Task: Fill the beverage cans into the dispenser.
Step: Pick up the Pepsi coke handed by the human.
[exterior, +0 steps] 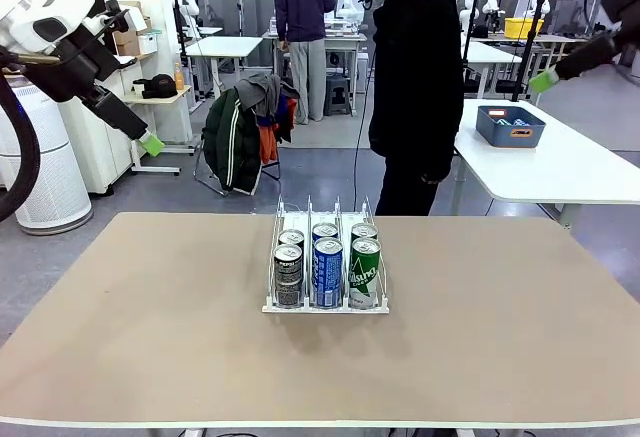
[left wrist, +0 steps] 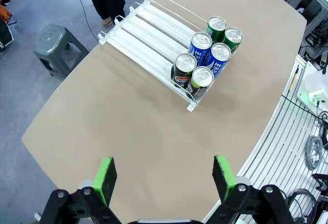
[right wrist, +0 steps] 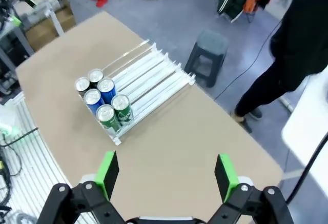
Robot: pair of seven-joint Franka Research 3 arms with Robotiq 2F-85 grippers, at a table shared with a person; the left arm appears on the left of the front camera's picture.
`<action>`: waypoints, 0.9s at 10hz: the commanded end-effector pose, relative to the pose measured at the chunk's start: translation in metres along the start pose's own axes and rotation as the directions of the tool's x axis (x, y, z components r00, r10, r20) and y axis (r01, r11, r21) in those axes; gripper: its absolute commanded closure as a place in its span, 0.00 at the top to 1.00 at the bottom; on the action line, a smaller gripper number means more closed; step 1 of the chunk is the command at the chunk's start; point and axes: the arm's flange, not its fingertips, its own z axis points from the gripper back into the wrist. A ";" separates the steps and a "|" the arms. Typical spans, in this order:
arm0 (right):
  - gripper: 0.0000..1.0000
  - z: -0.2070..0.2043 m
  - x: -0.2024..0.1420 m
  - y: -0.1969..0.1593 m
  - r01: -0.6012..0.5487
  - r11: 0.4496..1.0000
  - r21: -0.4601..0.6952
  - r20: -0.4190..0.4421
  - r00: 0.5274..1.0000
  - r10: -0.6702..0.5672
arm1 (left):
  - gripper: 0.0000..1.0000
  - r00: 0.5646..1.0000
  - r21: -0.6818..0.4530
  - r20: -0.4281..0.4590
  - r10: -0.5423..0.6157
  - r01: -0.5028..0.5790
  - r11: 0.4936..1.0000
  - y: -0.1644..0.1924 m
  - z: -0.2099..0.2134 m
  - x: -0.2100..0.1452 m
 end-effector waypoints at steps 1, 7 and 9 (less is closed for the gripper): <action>1.00 0.019 0.017 -0.022 -0.099 0.993 0.058 -0.025 0.995 0.100 | 1.00 1.000 -0.013 0.005 0.007 -0.007 1.000 0.001 -0.001 -0.002; 1.00 0.074 0.041 -0.047 -0.050 0.998 0.045 0.002 0.999 0.050 | 1.00 1.000 -0.013 0.005 0.007 -0.007 1.000 0.001 -0.001 -0.002; 1.00 0.070 0.035 -0.042 -0.035 0.998 0.052 0.006 0.999 0.035 | 1.00 1.000 -0.013 0.005 0.007 -0.007 1.000 0.001 -0.001 -0.002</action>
